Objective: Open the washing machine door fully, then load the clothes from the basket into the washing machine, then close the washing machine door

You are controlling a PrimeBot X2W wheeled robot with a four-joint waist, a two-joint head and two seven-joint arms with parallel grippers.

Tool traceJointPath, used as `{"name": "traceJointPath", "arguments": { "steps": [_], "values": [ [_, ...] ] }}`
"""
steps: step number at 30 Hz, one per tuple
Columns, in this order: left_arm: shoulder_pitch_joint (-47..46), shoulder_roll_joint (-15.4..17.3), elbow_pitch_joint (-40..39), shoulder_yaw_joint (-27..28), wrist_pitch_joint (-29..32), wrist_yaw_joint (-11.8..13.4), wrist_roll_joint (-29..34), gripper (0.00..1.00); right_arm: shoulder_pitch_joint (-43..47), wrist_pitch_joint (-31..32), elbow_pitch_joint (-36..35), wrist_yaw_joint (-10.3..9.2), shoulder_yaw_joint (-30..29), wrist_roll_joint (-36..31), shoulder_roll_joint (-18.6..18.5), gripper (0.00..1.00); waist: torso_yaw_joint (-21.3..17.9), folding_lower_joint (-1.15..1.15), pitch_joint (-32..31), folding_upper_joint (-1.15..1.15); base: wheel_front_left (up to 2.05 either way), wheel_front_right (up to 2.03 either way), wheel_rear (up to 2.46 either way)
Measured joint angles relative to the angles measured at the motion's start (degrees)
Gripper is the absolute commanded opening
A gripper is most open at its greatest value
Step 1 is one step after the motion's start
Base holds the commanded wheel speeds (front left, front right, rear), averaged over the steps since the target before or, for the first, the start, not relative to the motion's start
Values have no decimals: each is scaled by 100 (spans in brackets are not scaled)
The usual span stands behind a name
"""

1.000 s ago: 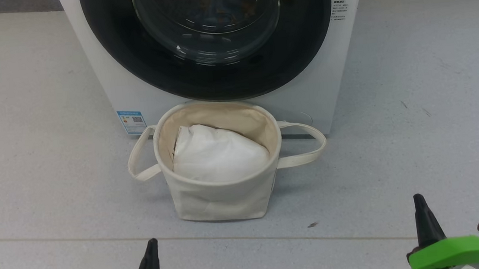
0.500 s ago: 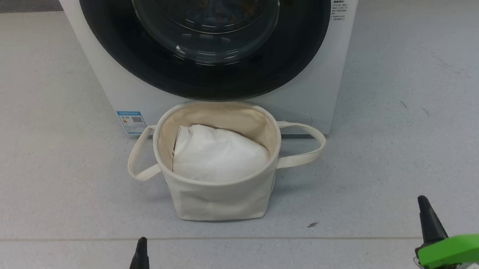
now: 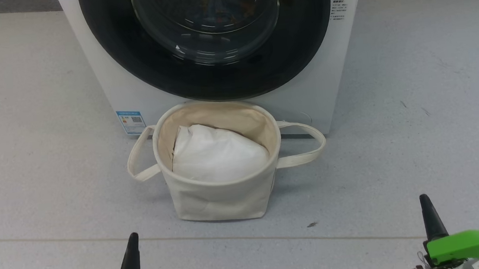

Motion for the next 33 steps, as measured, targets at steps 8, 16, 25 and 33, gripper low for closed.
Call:
{"name": "traceJointPath", "arguments": {
  "steps": [8, 16, 25, 33],
  "values": [
    [-1, 2, -5, 90, 141, -60, -570, 0, -45, 171, 26, -1, -77, 538, -2, 0, -4, 0, 2, 0, 0, 0, 0],
    [-21, 3, -10, 222, 292, -111, -1065, 0, -129, 281, 43, -1, -154, 1027, -7, 0, -8, 0, 3, 0, 0, 0, 0],
    [-116, 4, -25, 391, 422, -210, -1636, 0, -138, 438, 75, -1, -220, 1561, -9, 0, -12, 0, 5, 0, 0, 0, 0],
    [-116, 3, -38, 534, 592, -268, -2186, 0, -241, 597, 118, -1, -327, 2115, -11, 0, -16, 0, 6, 0, 0, 0, 0]
  ]
}}
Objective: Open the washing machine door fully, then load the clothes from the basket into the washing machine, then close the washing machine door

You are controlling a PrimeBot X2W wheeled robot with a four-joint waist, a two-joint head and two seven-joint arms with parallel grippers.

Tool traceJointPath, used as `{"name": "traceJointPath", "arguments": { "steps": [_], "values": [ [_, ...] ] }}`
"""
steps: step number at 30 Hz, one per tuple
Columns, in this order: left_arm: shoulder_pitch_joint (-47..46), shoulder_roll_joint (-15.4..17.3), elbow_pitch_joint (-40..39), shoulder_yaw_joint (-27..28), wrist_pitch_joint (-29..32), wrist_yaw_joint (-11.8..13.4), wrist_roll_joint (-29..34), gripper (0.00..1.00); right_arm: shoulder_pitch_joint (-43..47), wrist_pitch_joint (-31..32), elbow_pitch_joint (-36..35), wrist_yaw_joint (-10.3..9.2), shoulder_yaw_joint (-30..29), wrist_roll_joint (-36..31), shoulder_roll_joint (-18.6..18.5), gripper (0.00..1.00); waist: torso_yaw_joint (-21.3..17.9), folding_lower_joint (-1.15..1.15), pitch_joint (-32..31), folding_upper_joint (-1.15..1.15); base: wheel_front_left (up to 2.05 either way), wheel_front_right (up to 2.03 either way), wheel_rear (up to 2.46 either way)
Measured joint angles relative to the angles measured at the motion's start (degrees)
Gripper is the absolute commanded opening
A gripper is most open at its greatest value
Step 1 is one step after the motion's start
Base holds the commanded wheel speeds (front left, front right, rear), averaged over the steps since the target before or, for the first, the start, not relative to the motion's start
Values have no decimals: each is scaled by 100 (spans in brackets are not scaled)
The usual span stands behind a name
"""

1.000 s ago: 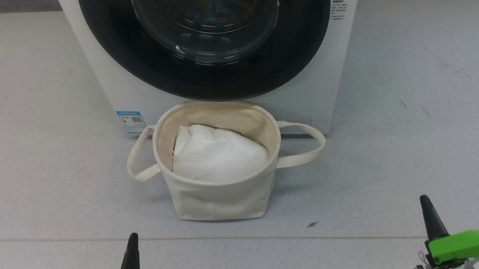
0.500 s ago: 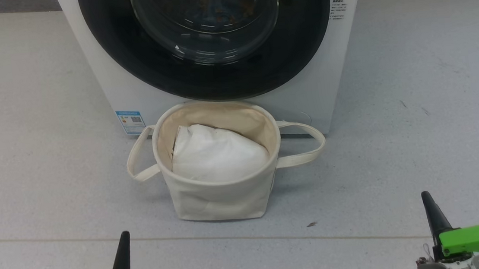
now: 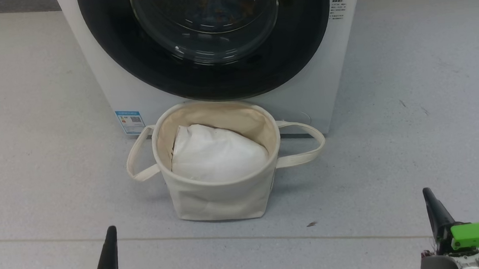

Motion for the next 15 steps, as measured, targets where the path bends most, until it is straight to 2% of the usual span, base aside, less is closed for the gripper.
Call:
{"name": "traceJointPath", "arguments": {
  "steps": [15],
  "values": [
    [-26, 0, -22, 225, 234, -138, -871, 0, -104, 242, 47, 0, -110, 822, 0, 0, -6, 0, 3, 0, 0, 0, 0]
  ]
}}
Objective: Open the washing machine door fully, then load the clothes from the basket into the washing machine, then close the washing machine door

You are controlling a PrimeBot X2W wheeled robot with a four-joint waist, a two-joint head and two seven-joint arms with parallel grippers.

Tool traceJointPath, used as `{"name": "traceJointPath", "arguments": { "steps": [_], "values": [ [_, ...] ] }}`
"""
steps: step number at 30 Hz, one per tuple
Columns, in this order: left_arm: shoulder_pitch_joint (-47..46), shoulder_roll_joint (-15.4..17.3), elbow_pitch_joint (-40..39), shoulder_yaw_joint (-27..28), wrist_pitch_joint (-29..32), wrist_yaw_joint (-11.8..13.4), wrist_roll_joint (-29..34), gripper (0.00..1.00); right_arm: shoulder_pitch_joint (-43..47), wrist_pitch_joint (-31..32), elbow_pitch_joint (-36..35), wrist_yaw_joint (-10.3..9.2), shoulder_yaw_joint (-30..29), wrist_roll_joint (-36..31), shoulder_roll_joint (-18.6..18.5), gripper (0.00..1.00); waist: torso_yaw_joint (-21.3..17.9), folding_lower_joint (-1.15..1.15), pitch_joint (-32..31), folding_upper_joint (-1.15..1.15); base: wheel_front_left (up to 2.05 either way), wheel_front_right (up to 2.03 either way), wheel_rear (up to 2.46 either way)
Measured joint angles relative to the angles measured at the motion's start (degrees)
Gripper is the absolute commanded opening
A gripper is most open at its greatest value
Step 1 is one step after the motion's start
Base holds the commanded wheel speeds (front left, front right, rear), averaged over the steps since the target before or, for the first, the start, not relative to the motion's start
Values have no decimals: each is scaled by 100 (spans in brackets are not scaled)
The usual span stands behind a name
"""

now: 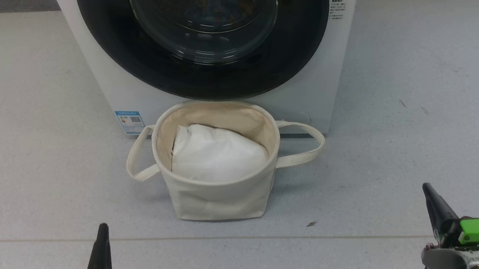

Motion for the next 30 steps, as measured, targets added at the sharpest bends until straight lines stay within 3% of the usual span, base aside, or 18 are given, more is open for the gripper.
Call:
{"name": "traceJointPath", "arguments": {
  "steps": [30],
  "values": [
    [-81, -12, -11, 26, 62, 0, -55, 0, -9, 46, 3, 0, -80, 65, 1, 0, 0, 0, 0, 0, 0, 0, 0]
  ]
}}
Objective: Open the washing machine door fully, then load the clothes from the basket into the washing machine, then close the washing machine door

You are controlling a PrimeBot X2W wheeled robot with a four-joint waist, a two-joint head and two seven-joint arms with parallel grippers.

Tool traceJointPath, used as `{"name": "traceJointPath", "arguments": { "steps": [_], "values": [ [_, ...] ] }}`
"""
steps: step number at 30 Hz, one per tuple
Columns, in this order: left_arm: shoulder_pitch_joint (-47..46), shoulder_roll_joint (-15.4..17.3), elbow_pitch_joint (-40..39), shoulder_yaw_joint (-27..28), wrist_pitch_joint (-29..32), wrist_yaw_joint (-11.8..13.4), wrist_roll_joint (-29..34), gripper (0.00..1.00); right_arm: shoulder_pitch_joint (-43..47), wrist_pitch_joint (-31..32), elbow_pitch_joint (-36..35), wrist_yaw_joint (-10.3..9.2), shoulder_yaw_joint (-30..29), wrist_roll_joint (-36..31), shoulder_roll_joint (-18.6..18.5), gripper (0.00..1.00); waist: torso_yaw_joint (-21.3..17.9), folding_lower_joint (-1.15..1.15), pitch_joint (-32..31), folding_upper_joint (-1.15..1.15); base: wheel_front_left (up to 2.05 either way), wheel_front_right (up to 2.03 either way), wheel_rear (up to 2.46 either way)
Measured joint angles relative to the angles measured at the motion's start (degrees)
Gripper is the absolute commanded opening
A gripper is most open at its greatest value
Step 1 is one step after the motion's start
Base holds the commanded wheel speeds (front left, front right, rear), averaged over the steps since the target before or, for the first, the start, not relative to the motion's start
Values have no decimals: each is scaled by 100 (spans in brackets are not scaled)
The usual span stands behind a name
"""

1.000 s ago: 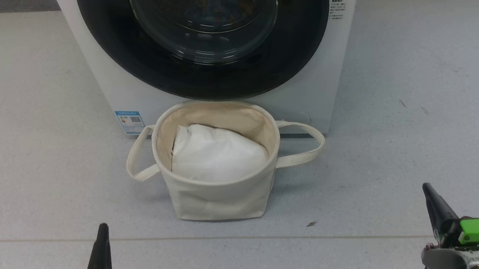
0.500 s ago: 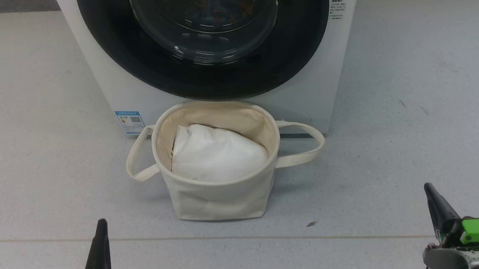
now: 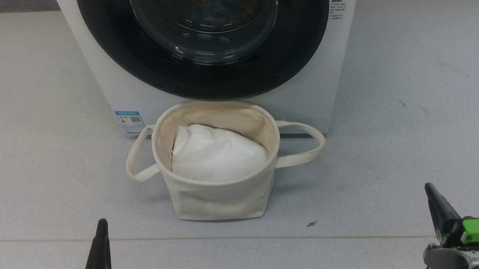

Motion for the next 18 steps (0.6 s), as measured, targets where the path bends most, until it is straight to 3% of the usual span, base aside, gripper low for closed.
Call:
{"name": "traceJointPath", "arguments": {
  "steps": [18],
  "values": [
    [0, -8, 0, 36, 1, 0, 1, 0, 0, 26, 0, 0, -20, -1, 3, 0, 0, 0, 0, 0, 0, 0, 0]
  ]
}}
